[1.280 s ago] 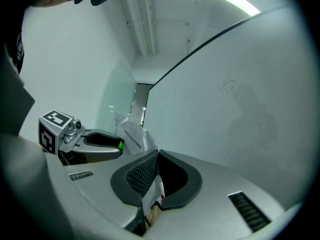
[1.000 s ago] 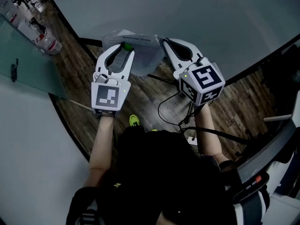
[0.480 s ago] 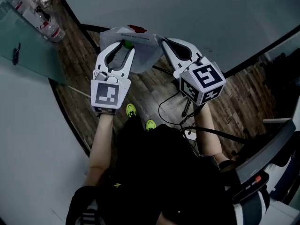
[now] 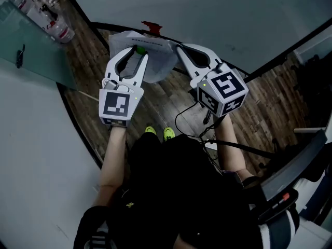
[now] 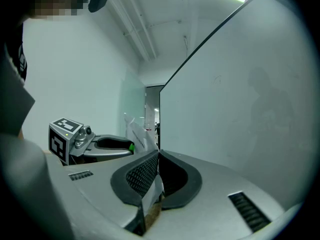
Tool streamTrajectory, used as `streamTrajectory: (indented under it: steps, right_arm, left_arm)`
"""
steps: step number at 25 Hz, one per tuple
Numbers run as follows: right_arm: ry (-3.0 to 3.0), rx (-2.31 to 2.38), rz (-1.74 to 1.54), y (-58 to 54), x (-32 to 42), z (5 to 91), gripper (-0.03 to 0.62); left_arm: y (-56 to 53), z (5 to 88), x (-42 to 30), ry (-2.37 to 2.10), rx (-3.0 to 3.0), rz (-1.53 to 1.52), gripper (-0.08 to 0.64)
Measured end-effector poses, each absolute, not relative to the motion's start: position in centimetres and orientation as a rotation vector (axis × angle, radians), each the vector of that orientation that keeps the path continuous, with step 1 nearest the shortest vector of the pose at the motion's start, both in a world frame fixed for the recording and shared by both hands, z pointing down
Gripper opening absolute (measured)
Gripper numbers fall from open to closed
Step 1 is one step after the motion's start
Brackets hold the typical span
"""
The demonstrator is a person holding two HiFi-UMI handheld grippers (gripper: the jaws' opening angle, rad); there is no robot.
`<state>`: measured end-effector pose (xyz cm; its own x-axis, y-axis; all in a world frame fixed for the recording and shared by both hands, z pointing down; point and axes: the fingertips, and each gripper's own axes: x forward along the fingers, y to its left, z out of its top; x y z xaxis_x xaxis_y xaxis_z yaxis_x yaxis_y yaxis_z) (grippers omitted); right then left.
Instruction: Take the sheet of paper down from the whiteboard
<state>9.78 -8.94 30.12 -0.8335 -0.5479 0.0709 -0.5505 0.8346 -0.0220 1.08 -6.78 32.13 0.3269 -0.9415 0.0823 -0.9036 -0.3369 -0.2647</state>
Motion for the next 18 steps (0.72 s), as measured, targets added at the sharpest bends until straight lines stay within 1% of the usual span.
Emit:
streamTrajectory:
  steps: [18]
  right_arm:
    - [-2.967,0.866,0.059,-7.9,9.9,29.7,0.035]
  left_arm:
    - [-6.2,31.2,1.7,1.682,-2.429,-0.301,0.123]
